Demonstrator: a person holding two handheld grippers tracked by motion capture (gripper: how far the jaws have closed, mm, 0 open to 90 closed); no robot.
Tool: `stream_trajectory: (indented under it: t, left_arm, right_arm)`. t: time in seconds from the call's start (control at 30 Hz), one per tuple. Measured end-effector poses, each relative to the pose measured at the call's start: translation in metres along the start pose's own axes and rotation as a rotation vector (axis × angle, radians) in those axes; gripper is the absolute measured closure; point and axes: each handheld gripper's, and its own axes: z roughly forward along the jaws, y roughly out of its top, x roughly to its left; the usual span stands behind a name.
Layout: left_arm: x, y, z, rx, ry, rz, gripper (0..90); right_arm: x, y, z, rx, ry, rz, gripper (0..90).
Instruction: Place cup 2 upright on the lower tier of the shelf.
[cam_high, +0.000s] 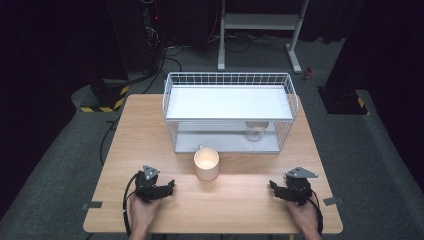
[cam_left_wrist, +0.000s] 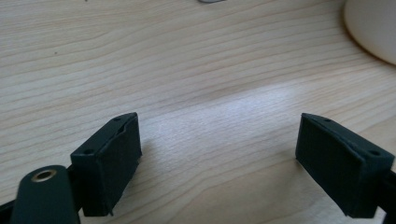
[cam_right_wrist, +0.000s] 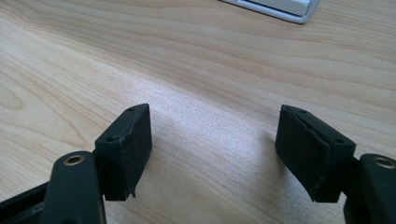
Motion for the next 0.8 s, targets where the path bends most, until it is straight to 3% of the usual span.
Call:
stream_trajectory:
  t: [0.13,0.27,0.43,0.8]
  left_arm:
    - [-0.008,0.002,-0.006,-0.014,-0.034,0.024,13.1]
    - [-0.020,0.003,-0.013,-0.053,-0.036,0.040,9.3]
    - [-0.038,0.006,-0.021,-0.059,-0.080,0.073,6.9]
    - [-0.071,0.019,-0.013,-0.045,-0.151,0.111,0.3]
  right_arm:
    - [0.000,0.000,0.000,0.000,0.000,0.001,27.0]
    - [0.000,0.000,0.000,0.001,0.000,0.002,27.0]
    - [0.000,0.000,0.000,0.000,-0.001,-0.001,27.0]
    - [0.000,0.000,0.000,0.001,-0.002,-0.002,26.9]
